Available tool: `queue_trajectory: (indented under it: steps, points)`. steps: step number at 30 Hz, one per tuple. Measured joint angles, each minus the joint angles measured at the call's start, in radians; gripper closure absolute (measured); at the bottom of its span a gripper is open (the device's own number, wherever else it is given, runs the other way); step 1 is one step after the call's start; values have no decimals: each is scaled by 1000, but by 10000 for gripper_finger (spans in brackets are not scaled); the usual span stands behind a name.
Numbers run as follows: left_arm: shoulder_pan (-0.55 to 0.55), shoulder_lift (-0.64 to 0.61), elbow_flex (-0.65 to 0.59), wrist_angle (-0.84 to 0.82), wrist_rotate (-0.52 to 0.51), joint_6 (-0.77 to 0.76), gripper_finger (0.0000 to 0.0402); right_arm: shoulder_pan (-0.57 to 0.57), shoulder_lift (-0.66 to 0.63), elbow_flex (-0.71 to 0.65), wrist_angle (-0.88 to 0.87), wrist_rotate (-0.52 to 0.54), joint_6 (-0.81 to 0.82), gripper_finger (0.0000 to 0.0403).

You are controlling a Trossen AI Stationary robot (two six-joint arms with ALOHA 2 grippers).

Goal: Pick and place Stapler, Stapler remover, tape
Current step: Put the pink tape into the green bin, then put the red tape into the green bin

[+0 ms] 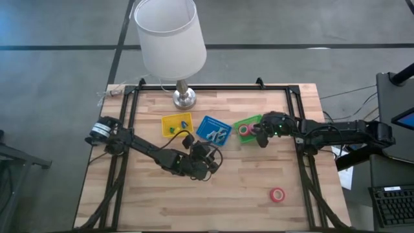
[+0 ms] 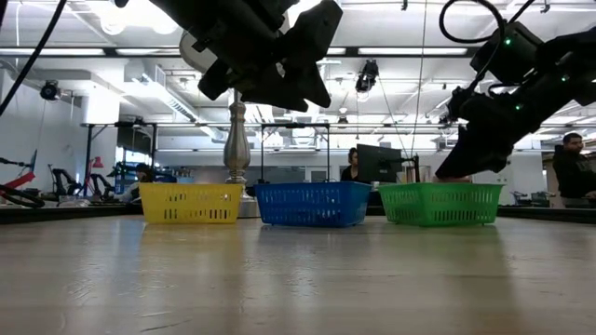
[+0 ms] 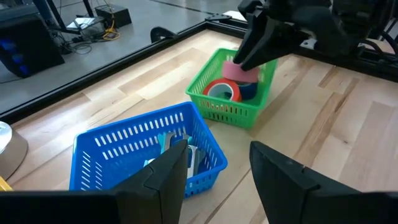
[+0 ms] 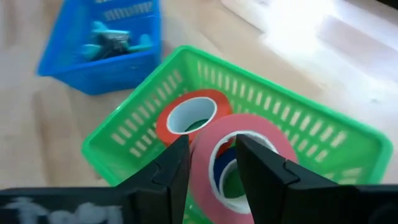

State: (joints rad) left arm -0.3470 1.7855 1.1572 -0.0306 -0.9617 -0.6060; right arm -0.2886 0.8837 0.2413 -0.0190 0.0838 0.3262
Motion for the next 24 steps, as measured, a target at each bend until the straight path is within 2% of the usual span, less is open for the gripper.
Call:
queue_trajectory:
  steps: [11,18,24]
  points:
    - [0,0,0,-1,1,0,225,0,-1,7,-49,17,2,280]
    - [0,0,0,-4,2,0,225,16,-22,156,-311,22,8,282]
    - [-1,0,0,-7,3,-7,225,101,-26,219,-451,23,73,290]
